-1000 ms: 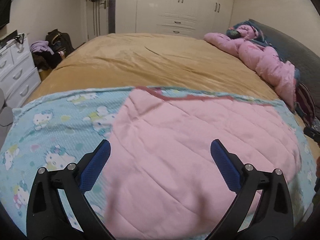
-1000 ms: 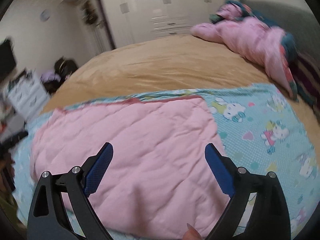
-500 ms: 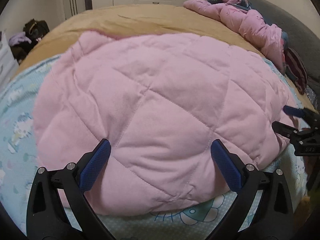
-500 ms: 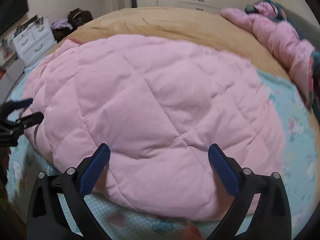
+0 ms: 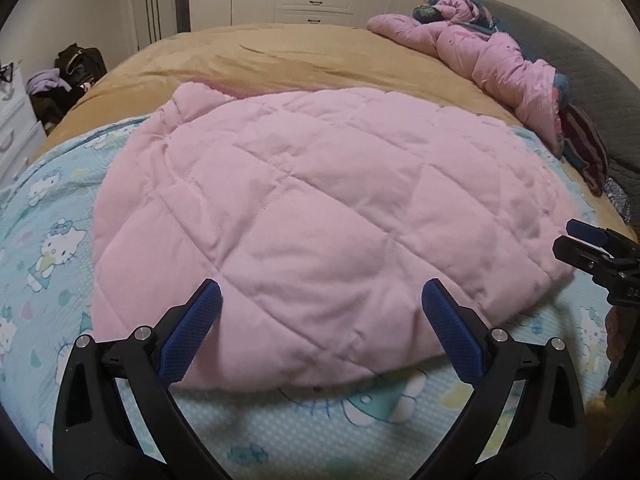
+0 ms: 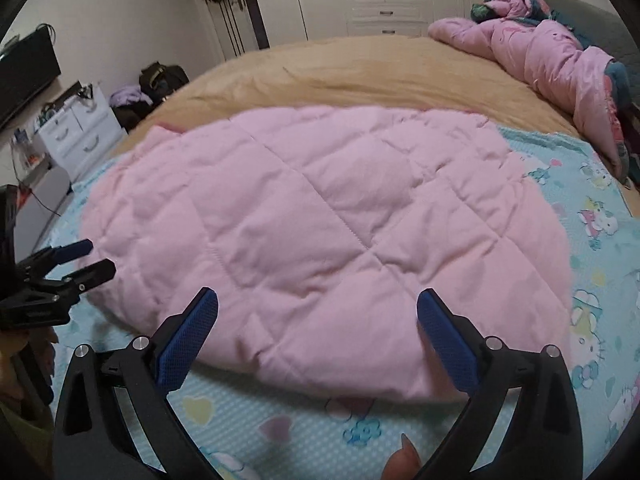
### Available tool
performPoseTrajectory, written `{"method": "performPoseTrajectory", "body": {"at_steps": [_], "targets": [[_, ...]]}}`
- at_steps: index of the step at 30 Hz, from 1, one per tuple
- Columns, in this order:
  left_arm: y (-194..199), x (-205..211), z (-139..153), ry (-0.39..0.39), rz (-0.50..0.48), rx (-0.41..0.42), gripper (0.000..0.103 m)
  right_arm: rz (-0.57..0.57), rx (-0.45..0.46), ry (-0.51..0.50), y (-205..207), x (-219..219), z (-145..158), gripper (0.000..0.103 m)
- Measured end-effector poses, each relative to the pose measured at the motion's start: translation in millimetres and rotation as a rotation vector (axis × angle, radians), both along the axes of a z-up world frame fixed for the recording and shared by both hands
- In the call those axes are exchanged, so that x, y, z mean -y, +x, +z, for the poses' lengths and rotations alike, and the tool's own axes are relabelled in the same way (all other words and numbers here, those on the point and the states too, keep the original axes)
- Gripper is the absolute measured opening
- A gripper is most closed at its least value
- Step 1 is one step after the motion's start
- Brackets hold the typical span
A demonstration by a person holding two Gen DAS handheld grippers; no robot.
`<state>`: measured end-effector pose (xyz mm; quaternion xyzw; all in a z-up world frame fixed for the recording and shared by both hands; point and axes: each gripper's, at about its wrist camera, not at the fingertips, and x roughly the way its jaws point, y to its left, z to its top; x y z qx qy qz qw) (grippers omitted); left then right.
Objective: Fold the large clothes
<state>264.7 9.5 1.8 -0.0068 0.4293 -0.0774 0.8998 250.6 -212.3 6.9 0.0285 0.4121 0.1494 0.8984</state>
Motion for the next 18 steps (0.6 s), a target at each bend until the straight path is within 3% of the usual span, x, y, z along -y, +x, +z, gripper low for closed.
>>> {"method": "performPoseTrajectory", "body": {"at_steps": [6,18], "targets": [[-21.7,9.3,18.6,0.001,-0.017,0.038,0.094,0.039,0.033,0.042,-28.6,-2.7,25.7,0.099],[-56.2,-10.0,53.4,-0.012,0.018,0.118,0.094,0.11,0.098,0.053,-59.4,-32.0,59.6,0.099]]}}
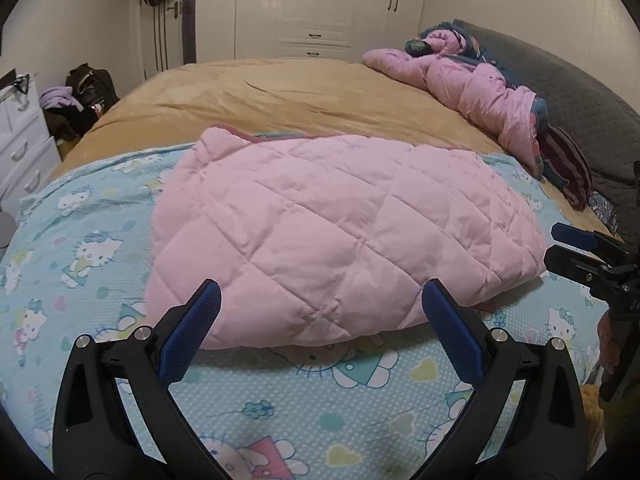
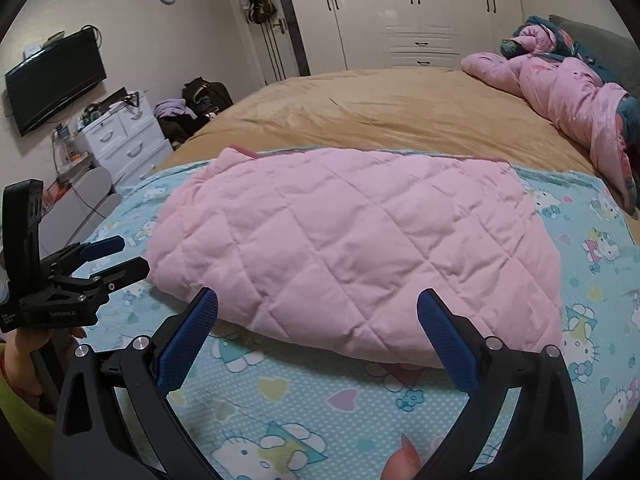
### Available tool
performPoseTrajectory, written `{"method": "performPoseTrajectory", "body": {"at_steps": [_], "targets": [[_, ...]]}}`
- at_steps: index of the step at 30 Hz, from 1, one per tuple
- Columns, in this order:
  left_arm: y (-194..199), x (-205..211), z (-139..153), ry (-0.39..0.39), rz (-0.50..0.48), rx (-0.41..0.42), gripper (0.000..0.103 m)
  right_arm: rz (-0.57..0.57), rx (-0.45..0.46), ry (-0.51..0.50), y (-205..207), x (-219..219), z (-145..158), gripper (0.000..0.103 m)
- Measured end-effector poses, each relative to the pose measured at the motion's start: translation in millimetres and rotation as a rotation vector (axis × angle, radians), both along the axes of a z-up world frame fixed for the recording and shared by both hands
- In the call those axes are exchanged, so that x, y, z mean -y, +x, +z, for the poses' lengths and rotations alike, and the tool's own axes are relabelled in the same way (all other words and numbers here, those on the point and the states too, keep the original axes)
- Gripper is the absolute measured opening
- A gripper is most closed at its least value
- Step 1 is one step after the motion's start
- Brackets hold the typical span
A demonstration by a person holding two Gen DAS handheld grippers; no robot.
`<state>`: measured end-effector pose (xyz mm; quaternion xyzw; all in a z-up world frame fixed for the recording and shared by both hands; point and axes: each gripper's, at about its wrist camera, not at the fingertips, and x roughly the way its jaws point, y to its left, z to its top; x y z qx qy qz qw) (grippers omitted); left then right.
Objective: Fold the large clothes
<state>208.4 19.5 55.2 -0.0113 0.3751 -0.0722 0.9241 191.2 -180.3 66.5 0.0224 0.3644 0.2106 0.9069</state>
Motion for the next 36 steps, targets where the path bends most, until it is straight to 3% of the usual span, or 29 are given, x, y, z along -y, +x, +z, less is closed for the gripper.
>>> {"method": "performPoseTrajectory", "body": {"at_steps": [10,17,36], "targets": [[-4.8,-31.4,2.9,0.003,0.056,0.007,0.094,0.027,0.016,0.005,5.2,-22.5,9.0,0.099],[13.4,-55.0,-10.4,0.012,0.097,-0.02,0.094,-0.011,0.006,-0.019,27.0,-11.2,1.0,0.099],[111.0,-86.5,-64.4,0.016,0.154,-0.138,0.094,-0.319,-0.146,-0.106,115.2,128.5,-69.9,0.099]]}}
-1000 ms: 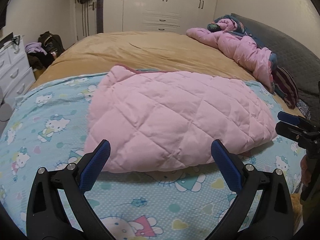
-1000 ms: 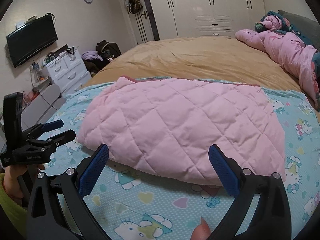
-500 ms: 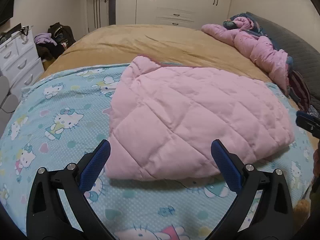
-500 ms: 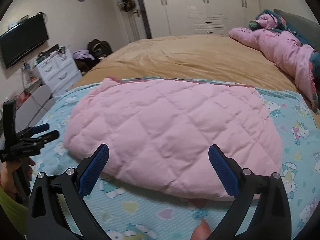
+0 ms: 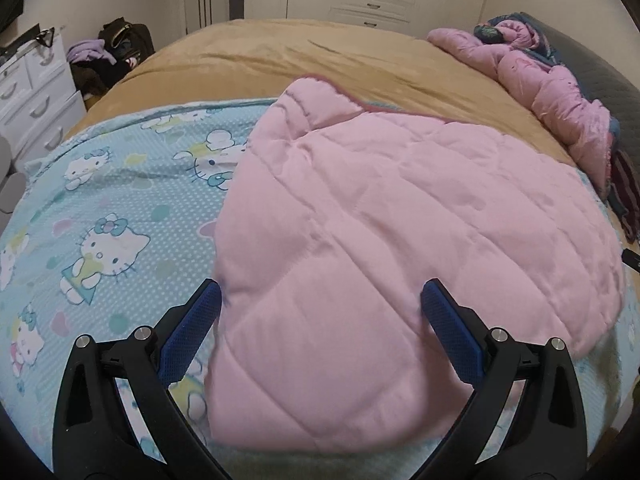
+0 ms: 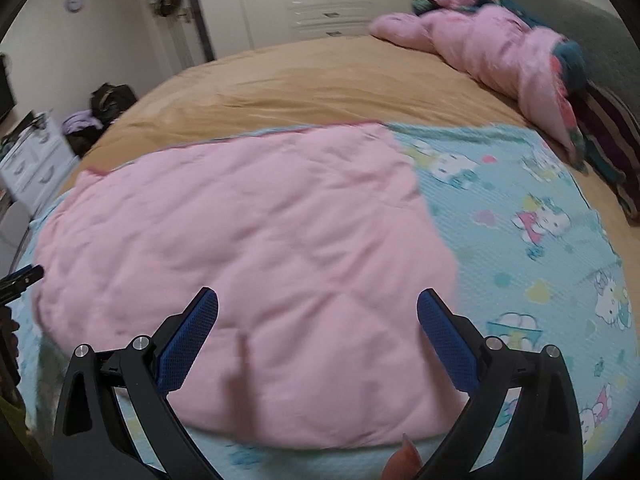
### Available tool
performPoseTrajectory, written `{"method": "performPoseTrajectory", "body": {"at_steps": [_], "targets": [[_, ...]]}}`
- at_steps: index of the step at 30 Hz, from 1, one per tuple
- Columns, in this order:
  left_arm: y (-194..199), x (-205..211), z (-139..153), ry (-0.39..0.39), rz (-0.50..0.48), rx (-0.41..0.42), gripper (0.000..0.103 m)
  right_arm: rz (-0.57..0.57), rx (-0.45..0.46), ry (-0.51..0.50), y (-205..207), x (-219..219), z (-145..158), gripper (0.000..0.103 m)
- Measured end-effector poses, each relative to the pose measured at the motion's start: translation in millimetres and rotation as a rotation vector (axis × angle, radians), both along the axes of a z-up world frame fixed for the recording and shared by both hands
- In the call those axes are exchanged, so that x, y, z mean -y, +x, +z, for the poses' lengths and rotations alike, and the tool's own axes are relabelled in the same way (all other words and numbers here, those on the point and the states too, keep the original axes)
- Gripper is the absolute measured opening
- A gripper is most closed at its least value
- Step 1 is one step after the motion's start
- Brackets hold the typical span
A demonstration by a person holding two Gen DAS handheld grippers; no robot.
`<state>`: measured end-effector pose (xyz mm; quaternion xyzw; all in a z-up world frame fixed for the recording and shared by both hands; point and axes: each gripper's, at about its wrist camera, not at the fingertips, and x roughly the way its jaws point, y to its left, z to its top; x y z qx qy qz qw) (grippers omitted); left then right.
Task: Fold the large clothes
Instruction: 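Grasp the pink jacket edge with the left tool while the right tool grasps beside it, then lift the grasped jacket edge with both tools and fold it over the jacket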
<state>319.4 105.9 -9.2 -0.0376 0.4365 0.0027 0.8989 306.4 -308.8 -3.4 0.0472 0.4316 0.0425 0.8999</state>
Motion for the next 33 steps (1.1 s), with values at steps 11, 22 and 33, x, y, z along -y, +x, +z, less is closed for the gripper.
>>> {"method": "performPoseTrajectory", "body": {"at_steps": [11,22,33], "targets": [[44.4,-26.8,-37.2,-0.248,-0.038,-0.09,0.095,0.005,-0.178,0.219,46.0,57.1,-54.8,0.099],[61.3,-22.7,-59.5,-0.299,-0.093,-0.126,0.095,0.156,-0.282,0.413,86.4,51.7,-84.2,0.072],[52.6,2.8,-33.5,-0.183,-0.109,-0.037,0.053,0.123,-0.184,0.352,71.3,37.0,-58.4,0.035]]}}
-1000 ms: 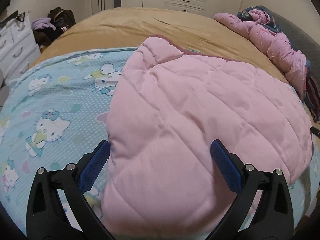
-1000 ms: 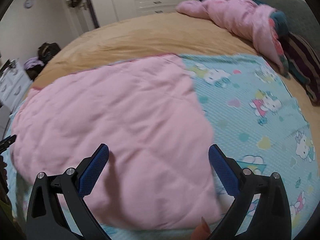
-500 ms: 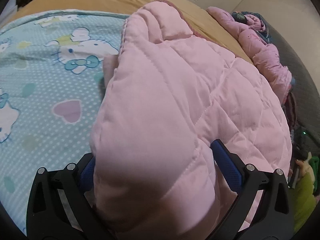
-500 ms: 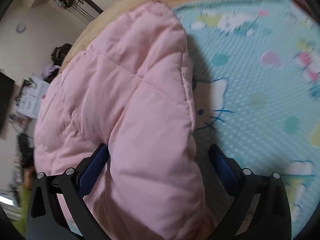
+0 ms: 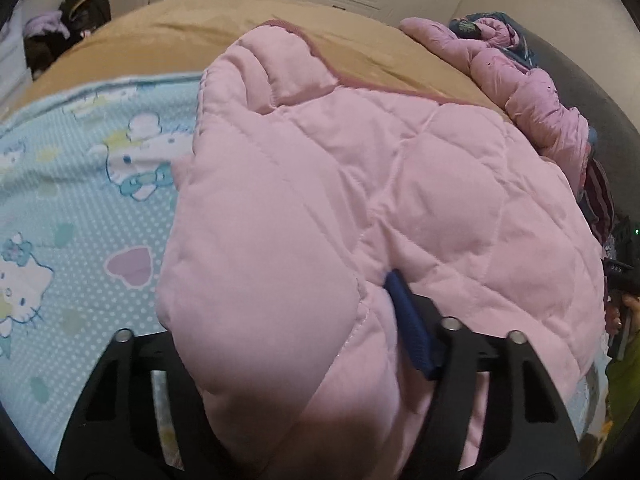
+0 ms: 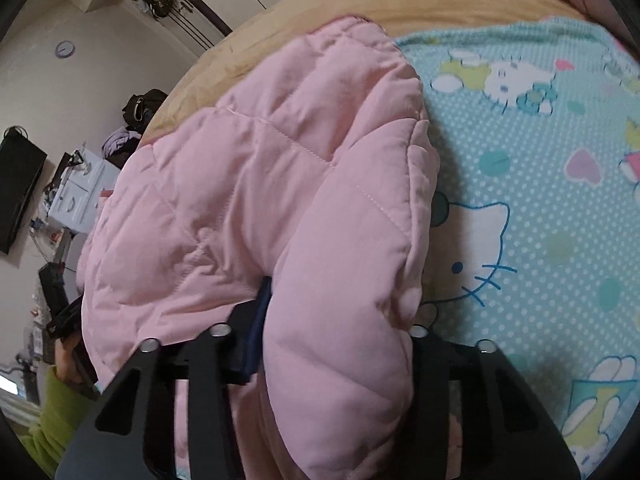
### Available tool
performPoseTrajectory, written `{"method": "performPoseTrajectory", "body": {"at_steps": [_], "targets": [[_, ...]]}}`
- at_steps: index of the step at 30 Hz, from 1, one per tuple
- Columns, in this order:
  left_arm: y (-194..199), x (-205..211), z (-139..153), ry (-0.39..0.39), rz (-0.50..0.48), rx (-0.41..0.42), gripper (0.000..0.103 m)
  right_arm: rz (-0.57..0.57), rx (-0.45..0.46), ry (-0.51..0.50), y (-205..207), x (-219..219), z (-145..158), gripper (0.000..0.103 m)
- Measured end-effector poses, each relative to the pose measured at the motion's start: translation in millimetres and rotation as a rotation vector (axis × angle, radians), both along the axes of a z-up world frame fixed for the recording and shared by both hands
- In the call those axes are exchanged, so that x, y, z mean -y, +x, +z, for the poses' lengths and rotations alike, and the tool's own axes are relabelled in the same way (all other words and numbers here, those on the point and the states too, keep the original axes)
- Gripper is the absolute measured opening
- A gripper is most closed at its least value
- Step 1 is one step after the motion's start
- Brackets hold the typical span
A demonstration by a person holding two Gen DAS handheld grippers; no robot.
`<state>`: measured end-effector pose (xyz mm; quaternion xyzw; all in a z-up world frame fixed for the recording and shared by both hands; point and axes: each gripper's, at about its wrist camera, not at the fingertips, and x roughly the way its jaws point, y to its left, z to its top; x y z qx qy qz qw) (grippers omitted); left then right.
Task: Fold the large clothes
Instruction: 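Lift the grasped jacket edge with both tools and fold it over the jacket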
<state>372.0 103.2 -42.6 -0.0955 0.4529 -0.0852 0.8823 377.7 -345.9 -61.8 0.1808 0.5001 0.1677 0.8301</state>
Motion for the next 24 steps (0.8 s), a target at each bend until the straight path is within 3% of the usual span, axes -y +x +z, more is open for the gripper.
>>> {"method": "performPoseTrajectory", "body": {"at_steps": [3,7,18,24], "targets": [[-2.7,-4.1,10.2,-0.023,0.018,0.018,0.043,-0.027,0.011,0.016,-9.0,1.8,8.9,0.03],[-11.1,9.4,28.4,0.048,0.009,0.069,0.038,-0.028,0.047,0.03,-17.2,4.0,29.5,0.028],[-33.1,9.7,57.6,0.014,-0.001,0.079,0.038,-0.016,0.08,0.031,-44.8,9.0,69.6,0.027],[-46.9,10.6,66.1,0.011,-0.009,0.08,0.036,0.005,0.088,0.02,-57.2,-12.2,83.3,0.027]]}}
